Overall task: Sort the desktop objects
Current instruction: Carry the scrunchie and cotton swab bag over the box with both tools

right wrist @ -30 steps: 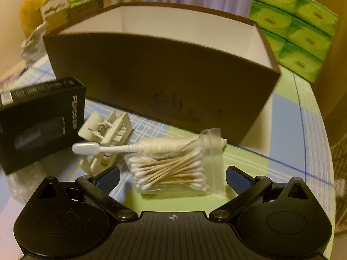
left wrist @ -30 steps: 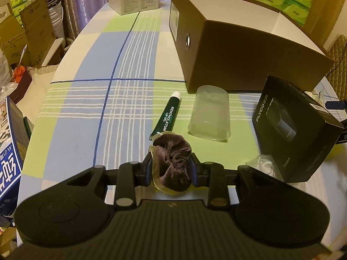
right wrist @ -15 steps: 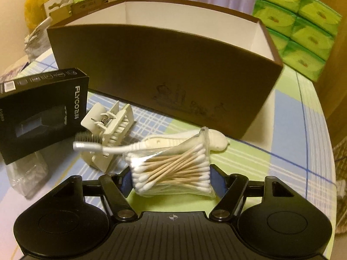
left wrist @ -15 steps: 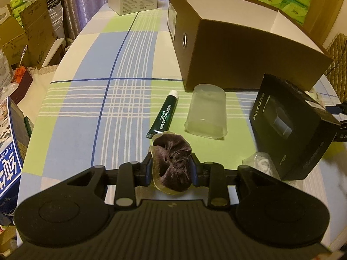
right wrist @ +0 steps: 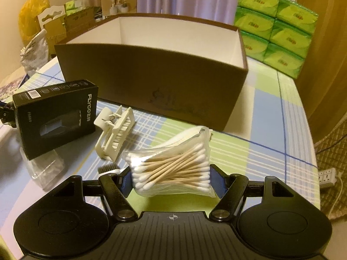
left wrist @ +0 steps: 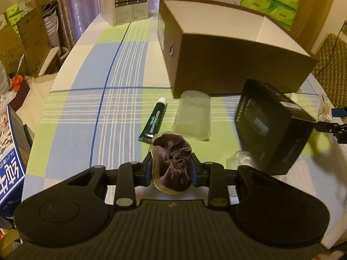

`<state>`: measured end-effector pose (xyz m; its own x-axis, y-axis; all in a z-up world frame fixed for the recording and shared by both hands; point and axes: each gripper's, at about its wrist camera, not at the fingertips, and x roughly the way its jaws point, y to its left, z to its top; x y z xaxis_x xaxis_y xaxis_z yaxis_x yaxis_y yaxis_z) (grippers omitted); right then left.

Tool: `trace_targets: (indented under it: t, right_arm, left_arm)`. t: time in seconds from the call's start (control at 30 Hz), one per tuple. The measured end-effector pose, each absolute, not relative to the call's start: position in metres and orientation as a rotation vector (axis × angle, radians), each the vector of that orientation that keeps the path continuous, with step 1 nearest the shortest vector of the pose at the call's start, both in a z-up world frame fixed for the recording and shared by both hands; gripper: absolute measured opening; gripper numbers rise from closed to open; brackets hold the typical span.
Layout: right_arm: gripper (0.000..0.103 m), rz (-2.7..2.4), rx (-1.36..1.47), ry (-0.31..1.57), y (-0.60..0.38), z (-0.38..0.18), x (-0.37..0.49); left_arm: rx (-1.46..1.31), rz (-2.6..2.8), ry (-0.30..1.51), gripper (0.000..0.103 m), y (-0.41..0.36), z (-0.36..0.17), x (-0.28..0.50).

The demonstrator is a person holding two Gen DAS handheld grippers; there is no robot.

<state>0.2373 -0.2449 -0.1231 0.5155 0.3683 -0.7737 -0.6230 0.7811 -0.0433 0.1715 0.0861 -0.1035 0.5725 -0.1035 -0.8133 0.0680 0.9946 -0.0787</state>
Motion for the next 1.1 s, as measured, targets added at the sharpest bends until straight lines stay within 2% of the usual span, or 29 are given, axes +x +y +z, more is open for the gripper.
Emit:
trace_targets:
  t: [0.5,1.1]
  right_arm:
    - [0.068,0.643,-0.27,0.759,-0.236,-0.078,0.233]
    - [0.068,0.794,-0.252,0.617,-0.183,-0.028,0.264]
  left_arm:
    - [0.001,-0.17,0.805,0.028,0.071,-0.045,0.178]
    - [0.034,-0.262,0.664,0.028,0.037,0.002,0.233]
